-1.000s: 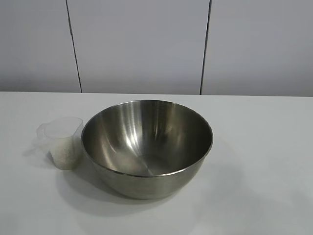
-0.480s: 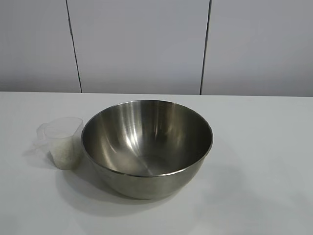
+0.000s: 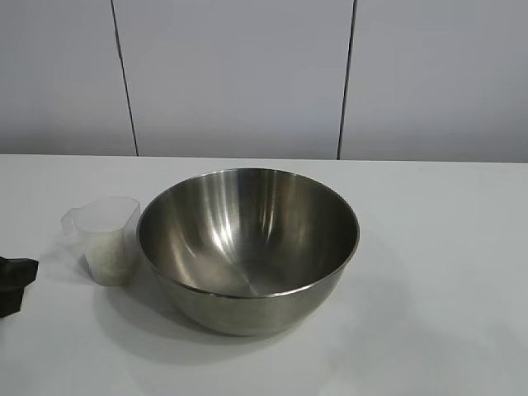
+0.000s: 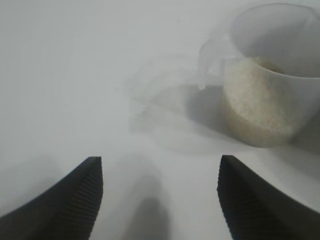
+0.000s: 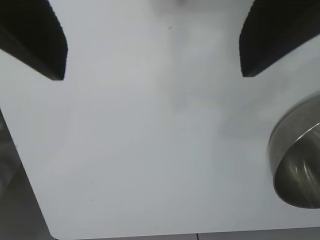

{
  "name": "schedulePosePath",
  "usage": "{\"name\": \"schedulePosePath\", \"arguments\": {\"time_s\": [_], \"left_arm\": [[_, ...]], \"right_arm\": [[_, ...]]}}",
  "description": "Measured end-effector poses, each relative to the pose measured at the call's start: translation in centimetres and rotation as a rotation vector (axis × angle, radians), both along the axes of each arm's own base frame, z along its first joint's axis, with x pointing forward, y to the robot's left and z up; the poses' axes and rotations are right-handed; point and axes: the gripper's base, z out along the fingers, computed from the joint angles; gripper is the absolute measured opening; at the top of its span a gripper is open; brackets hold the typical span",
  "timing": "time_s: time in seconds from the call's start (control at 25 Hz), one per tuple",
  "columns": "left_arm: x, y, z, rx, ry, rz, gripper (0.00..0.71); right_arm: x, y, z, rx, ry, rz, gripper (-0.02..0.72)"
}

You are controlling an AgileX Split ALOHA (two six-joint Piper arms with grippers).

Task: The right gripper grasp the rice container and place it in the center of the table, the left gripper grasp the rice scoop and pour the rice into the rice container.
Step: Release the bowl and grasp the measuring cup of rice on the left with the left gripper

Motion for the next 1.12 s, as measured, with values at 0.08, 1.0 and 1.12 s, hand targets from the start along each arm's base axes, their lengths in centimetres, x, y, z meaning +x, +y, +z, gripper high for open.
{"name": "schedulePosePath", "arguments": {"time_s": [0.08, 1.0, 1.12], "left_arm": [[0.8, -0.1, -0.3, 0.001, -0.010, -0.001, 0.475], [6.8, -1.1, -1.5, 0.094, -0.137, -0.055, 0.475], [7.0, -1.3, -1.4, 0.095, -0.146, -0.072, 0.475]], "right_arm": [[0.0, 0.0, 0.0, 0.000, 0.000, 0.000, 0.639], [0.0, 0.0, 0.0, -0.001, 0.000, 0.000, 0.639], [0.0, 0.0, 0.0, -0.001, 0.000, 0.000, 0.639]]}}
